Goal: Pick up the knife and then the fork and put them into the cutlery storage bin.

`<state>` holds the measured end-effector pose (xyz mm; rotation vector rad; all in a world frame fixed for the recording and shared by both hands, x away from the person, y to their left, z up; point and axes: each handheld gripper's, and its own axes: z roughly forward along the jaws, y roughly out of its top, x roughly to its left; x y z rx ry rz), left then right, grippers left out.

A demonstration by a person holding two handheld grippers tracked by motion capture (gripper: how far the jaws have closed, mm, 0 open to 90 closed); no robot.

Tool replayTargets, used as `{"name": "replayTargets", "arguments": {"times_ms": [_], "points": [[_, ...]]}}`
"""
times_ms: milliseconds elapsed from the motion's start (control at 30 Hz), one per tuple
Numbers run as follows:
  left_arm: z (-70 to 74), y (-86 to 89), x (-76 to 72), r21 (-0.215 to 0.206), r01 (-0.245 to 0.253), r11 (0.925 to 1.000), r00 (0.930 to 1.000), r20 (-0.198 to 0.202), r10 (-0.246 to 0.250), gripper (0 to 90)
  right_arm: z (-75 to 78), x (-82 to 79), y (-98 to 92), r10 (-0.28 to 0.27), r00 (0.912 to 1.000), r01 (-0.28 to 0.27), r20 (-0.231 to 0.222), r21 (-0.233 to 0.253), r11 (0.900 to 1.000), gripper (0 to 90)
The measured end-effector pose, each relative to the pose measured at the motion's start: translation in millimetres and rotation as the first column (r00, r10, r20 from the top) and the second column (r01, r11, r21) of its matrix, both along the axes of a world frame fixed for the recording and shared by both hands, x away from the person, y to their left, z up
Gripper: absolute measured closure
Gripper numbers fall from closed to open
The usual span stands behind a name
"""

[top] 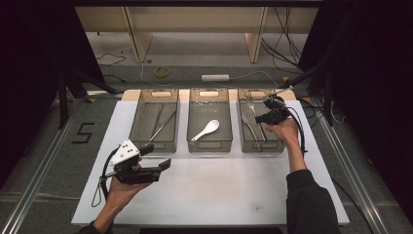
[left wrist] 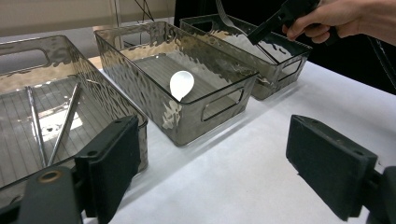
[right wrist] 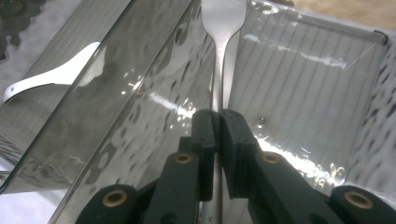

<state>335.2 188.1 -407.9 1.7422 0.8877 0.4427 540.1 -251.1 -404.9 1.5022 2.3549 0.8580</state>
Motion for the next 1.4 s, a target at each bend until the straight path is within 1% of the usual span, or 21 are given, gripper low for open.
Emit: {"name": "replayTargets", "arguments": {"times_ms": [500, 600, 667, 700, 733, 867, 967, 1033, 1067, 1133, 1233, 1333, 1400], "points": [[0.0, -0.1, -0.1, 0.001, -0.001, 1.0000, 1.0000, 0.001, 0.001, 17.3, -15.6, 0.8, 2.2, -0.044, 0.9983, 0.043, -0.040, -0.017, 0.999, 83.9], [0.1, -0.2, -0.2, 0.002, 0.000, 1.0000, 1.0000, 0.001, 0.000, 17.3, -17.7, 1.4, 2.3, -0.055, 0.9970, 0.054, -0.054, -0.020, 0.998, 82.8], [0.1, 0.1, -0.1, 0.006, 0.001, 1.0000, 1.0000, 0.001, -0.001, 17.3, -18.5, 1.6, 2.1, -0.055, 0.9965, 0.054, -0.062, -0.022, 0.998, 79.0], [0.1, -0.1, -0.1, 0.002, -0.001, 1.0000, 1.0000, 0.002, 0.001, 17.3, -18.0, 1.8, 1.7, -0.065, 0.9961, 0.064, -0.059, -0.013, 0.998, 75.7], [0.1, 0.0, -0.1, 0.002, -0.001, 1.0000, 1.0000, 0.002, 0.001, 17.3, -16.7, 1.9, 1.7, -0.076, 0.9954, 0.076, -0.058, -0.010, 0.997, 74.4], [0.1, 0.0, -0.1, 0.006, 0.003, 1.0000, 1.0000, 0.001, -0.003, 17.3, -10.3, 1.3, 4.7, -0.069, 0.9965, 0.069, -0.047, -0.012, 0.998, 69.7], [0.1, -0.1, -0.1, 0.007, 0.003, 1.0000, 1.0000, 0.001, -0.003, 17.3, -7.8, 0.2, 5.3, -0.064, 0.9975, 0.063, -0.029, -0.009, 0.998, 66.5], [0.0, -0.2, -0.1, 0.002, 0.001, 1.0000, 1.0000, 0.000, -0.001, 17.3, -7.4, -0.6, 4.8, -0.059, 0.9979, 0.059, -0.025, 0.000, 0.998, 63.6], [0.0, 0.1, 0.0, 0.006, 0.003, 1.0000, 1.0000, 0.000, -0.003, 17.3, -7.6, -1.2, 4.4, -0.058, 0.9981, 0.059, -0.022, 0.004, 0.998, 62.1], [-0.2, -0.4, 0.0, -0.002, 0.000, 1.0000, 1.0000, -0.001, 0.000, 17.3, -6.6, -3.3, 4.0, -0.062, 0.9978, 0.063, -0.021, 0.014, 0.998, 57.4], [-0.2, -0.2, 0.1, 0.003, 0.002, 1.0000, 1.0000, -0.001, -0.002, 17.3, -3.3, -8.0, 4.3, -0.061, 0.9982, 0.061, 0.003, 0.021, 0.998, 52.3], [-0.2, -0.3, 0.1, 0.005, 0.002, 1.0000, 1.0000, 0.000, -0.002, 17.3, 1.8, -14.9, 5.8, -0.052, 0.9982, 0.050, 0.029, 0.045, 0.998, 46.3], [-0.2, -0.3, 0.0, 0.002, 0.002, 1.0000, 1.0000, -0.001, -0.002, 17.3, 6.0, -21.1, 7.8, -0.045, 0.9972, 0.041, 0.060, 0.062, 0.997, 42.1]]}}
